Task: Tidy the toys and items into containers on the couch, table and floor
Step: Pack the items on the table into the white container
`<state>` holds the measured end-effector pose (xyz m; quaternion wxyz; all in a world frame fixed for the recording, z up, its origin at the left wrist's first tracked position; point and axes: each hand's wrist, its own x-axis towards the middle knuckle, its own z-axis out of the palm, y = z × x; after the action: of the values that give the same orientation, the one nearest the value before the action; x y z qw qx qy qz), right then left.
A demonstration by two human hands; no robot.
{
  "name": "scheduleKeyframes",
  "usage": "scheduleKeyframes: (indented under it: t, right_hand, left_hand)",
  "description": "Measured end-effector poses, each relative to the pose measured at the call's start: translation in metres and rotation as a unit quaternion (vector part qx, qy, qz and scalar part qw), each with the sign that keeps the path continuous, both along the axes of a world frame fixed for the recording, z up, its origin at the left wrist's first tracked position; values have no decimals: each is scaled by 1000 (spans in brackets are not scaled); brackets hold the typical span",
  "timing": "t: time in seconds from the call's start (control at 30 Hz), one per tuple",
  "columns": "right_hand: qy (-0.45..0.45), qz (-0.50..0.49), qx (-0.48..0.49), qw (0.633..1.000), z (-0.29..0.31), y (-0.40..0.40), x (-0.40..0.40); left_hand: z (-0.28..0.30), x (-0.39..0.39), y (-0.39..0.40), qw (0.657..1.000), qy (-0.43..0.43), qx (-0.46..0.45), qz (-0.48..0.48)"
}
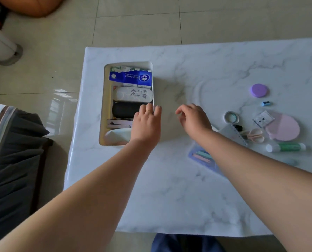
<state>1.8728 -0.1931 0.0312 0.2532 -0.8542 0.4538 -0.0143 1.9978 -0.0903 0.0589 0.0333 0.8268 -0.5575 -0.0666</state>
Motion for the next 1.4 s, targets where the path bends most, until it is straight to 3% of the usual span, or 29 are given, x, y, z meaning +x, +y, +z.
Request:
scheduleKeyframes:
  t: [0.1,0.27,0.43,0.53,0.7,0.83,0.93,1.07,1.2,1.4]
  right_hand:
    - [45,-2,51,998,-5,-3,-42]
    - [119,-2,103,988,-22,4,-95]
    - [174,26,74,982,-40,25,-127]
    - [194,33,22,980,-52,36,-134]
    - [199,27,-12,979,-64,42,-136]
    - [209,18,6,978,-68,41,-131]
    - [174,-14,57,983,-59,32,-123]
    - [101,-37,152,983,-38,11,-103]
    - [17,-98,125,987,-15,0,-61]
    - [-90,-153,127,976,19,-1,32]
  left_hand:
    - [-9,-41,-10,998,27,-25,-59]
    - [-38,-102,-9,985,77,98,-122]
    - [-66,-142,-5,966,179,185,29]
    - [-76,-153,-5,958,187,206,72]
    - [-81,-159,-8,954,192,213,89]
    - [-73,-159,-15,925,266,190,195]
    - [-66,-154,-20,904,304,181,241]
    - [-48,-141,-23,916,309,91,237]
    - [-25,-107,-28,934,286,-24,213]
    - [-5,-33,-27,939,224,-98,241]
